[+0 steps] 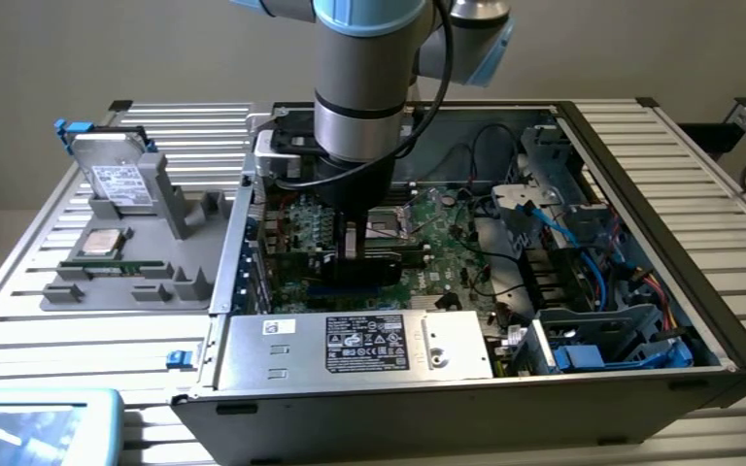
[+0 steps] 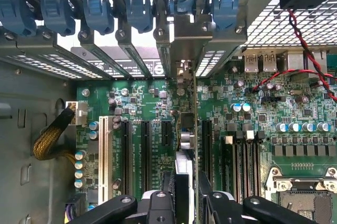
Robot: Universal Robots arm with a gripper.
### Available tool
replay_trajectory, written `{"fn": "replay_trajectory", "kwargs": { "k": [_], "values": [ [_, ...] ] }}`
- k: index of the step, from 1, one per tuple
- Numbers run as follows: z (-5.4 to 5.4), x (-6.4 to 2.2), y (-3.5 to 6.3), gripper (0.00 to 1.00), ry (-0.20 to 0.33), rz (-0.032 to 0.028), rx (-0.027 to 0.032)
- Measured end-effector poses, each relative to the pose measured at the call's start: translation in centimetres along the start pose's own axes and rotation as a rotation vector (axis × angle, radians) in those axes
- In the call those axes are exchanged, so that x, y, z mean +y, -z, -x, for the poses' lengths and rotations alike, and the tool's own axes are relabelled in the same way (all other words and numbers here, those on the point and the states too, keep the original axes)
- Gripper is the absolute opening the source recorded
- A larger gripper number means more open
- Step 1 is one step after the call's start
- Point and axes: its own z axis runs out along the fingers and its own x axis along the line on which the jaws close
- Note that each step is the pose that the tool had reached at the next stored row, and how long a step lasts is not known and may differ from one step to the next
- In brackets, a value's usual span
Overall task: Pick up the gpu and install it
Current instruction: 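Insert the gpu into the slot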
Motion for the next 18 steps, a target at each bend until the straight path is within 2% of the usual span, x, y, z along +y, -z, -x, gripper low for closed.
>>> {"fn": "replay_trajectory", "kwargs": {
  "k": [18],
  "values": [
    [-0.09,-0.07,0.11,0.28,0.005,-0.0002,0.0004]
  ]
}}
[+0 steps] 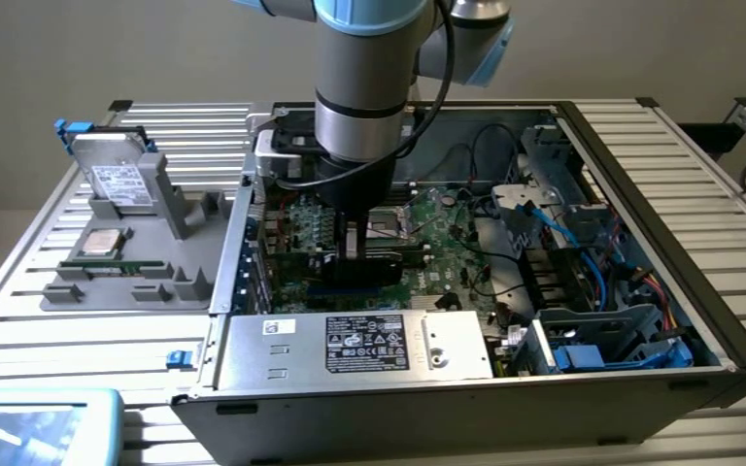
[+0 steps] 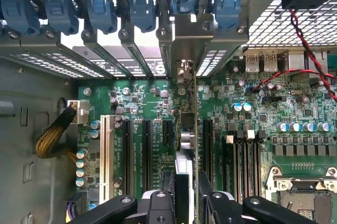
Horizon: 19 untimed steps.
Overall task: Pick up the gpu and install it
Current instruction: 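Insert the gpu into the slot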
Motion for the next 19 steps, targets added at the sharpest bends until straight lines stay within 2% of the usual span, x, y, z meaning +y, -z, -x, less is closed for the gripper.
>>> {"fn": "replay_trajectory", "kwargs": {
  "k": [9,19],
  "values": [
    [0.00,0.04,-0.07,0.28,0.000,0.0036,0.0000],
    [-0.04,0.03,-0.16,0.28,0.004,0.0033,0.0005]
  ]
}}
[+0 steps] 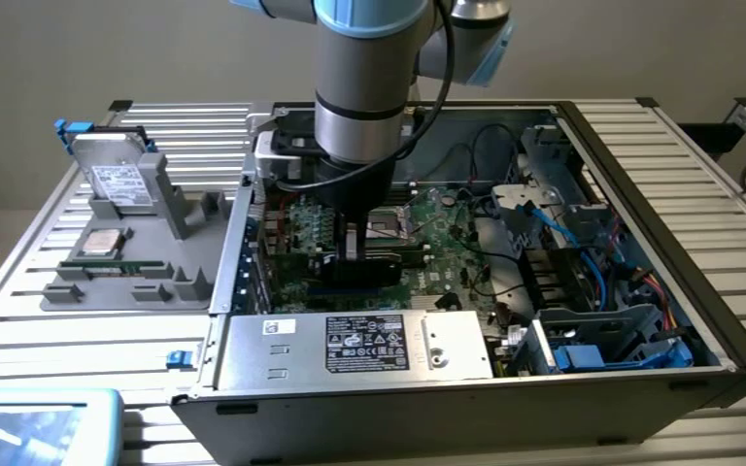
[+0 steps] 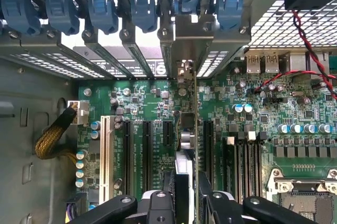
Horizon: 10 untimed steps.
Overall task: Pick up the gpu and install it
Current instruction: 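Insert the gpu into the slot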
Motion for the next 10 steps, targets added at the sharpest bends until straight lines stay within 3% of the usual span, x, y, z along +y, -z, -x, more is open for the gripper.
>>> {"fn": "replay_trajectory", "kwargs": {
  "k": [10],
  "values": [
    [0.00,0.00,-0.11,0.28,0.001,-0.0004,0.0000]
  ]
}}
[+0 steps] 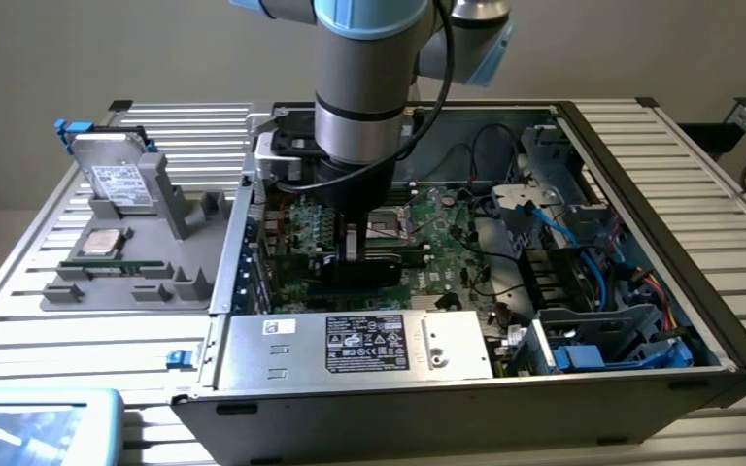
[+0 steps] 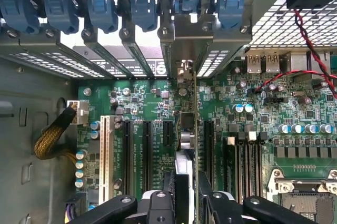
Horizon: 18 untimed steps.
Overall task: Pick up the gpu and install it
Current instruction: 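Insert the gpu into the slot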
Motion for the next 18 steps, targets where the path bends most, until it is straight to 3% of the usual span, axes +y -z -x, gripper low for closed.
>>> {"fn": "replay_trajectory", "kwargs": {
  "k": [18],
  "values": [
    [0.00,0.01,-0.14,0.28,0.000,-0.0001,-0.0009]
  ]
}}
